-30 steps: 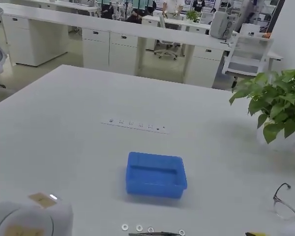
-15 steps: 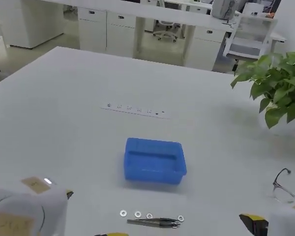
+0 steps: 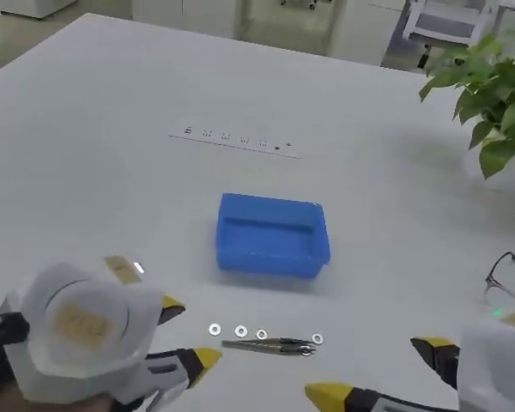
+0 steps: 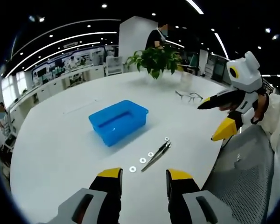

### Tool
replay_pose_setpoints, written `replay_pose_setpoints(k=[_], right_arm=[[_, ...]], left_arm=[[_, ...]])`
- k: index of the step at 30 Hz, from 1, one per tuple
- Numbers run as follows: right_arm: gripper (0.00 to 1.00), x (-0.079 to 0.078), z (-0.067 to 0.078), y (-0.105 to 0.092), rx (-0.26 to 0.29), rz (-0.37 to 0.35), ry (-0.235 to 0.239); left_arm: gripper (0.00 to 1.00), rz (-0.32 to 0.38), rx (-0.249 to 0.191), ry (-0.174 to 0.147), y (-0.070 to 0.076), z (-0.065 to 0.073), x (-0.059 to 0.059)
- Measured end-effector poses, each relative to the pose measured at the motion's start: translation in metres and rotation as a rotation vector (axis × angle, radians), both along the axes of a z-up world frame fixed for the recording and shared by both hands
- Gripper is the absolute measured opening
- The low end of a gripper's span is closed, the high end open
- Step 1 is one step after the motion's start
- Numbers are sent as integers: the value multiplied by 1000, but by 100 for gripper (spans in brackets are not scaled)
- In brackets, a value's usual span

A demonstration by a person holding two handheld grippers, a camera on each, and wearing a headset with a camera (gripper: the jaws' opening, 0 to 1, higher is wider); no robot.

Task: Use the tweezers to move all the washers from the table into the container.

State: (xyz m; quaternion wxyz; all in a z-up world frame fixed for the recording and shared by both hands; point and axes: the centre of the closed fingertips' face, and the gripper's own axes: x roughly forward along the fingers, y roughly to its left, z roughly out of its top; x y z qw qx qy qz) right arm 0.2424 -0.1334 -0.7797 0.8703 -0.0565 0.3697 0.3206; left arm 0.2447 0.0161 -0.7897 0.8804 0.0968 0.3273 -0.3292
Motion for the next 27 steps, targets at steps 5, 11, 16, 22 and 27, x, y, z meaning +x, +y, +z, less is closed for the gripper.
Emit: replay_pose_setpoints(k=[5, 11, 16, 22, 27], right_arm=[[87, 0, -8, 2, -12, 14, 25], [84, -4, -14, 4, -3, 29, 55], [84, -9, -20, 3, -16, 46, 80], [82, -11, -25, 4, -15, 54, 103], [82, -14, -27, 5, -14, 58, 115]], left_arm=[[24, -66, 40, 29, -5, -19, 9], [11, -114, 27, 22, -15, -39, 25], [9, -190, 81, 38, -22, -59, 25], [6, -242, 108, 38, -26, -68, 26], [3, -290, 138, 33, -28, -76, 30]])
